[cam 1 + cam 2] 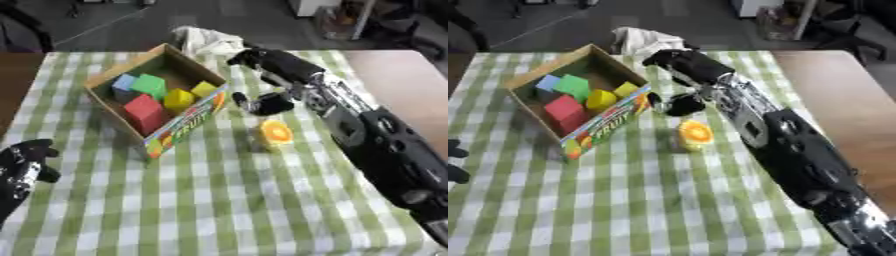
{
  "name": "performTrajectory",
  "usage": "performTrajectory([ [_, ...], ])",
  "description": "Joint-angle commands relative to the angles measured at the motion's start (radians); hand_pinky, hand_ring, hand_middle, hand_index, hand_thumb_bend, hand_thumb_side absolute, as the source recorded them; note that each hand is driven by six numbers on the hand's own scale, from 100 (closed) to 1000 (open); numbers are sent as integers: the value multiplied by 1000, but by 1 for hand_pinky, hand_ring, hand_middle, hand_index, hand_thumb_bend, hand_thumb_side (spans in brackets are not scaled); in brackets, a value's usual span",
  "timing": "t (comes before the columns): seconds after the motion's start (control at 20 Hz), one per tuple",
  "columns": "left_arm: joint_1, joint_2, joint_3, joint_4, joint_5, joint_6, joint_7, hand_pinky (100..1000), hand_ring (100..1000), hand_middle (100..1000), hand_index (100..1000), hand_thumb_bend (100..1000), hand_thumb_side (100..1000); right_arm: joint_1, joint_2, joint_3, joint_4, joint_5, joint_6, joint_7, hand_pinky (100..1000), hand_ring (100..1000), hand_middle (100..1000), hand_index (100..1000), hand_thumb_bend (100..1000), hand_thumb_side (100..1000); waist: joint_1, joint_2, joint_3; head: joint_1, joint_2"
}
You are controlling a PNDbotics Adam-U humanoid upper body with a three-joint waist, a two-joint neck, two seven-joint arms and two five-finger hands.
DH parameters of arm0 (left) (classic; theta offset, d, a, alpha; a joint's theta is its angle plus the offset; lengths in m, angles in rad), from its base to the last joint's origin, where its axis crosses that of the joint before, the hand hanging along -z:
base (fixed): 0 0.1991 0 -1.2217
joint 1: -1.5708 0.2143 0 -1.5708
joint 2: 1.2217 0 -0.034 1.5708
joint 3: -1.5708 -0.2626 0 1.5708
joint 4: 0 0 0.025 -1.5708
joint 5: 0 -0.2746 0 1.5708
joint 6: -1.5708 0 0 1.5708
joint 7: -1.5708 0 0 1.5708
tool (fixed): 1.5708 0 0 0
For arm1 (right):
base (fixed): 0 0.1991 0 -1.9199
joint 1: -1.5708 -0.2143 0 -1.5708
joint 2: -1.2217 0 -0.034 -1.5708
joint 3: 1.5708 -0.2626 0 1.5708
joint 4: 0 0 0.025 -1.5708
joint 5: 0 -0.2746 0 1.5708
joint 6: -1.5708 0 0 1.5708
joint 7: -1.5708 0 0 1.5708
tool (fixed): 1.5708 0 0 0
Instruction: Pick up objects on the table and place them in the box.
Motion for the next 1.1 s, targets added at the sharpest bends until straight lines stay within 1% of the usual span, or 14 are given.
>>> performTrajectory([
  [0.05,-5,21,8,-20,-4,0,6,588,523,646,790,106,602,44,-58,21,-93,-61,9,55,786,938,893,949,188,556,1,-15,0,5,5],
  [0.1,-5,21,7,-20,-4,0,6,589,523,646,791,105,603,63,-63,30,-106,-79,7,73,789,943,897,950,186,577,2,-15,0,5,5],
  [0.2,-4,21,7,-20,-4,0,5,589,523,646,791,105,603,83,-69,47,-117,-114,1,109,792,944,904,954,191,582,2,-17,2,3,5],
  [0.3,-5,21,6,-20,-3,-1,5,589,522,646,791,105,602,87,-71,56,-113,-118,-2,146,797,942,917,965,213,577,3,-18,3,2,5],
  [0.35,-4,21,6,-20,-3,-1,5,589,522,646,791,105,602,85,-71,58,-108,-108,-4,164,798,940,921,968,222,571,4,-19,4,2,5],
  [0.4,-4,21,6,-20,-2,-1,5,589,522,646,791,106,601,82,-72,53,-103,-93,-3,182,802,933,929,976,254,544,5,-20,4,3,5],
  [0.6,-3,20,7,-19,-2,-1,6,589,522,646,791,106,601,68,-73,13,-111,-23,12,250,806,918,942,992,307,490,7,-21,4,4,5],
  [0.75,-3,20,6,-19,-1,-2,5,589,522,646,791,106,602,71,-72,-3,-104,30,18,270,807,915,944,996,320,490,7,-21,4,5,5],
  [0.8,-3,19,7,-19,-2,-2,5,589,521,646,791,106,602,73,-70,-3,-96,47,17,273,807,914,944,997,334,475,7,-21,4,5,5],
  [0.85,-3,19,7,-19,-2,-2,5,589,521,646,791,105,602,76,-67,-3,-87,64,15,278,808,914,945,997,323,498,8,-20,4,5,5],
  [1.1,-4,19,6,-19,-1,-2,4,589,521,645,792,105,601,83,-50,6,-29,142,-7,294,809,909,947,999,341,505,10,-20,5,5,5],
])
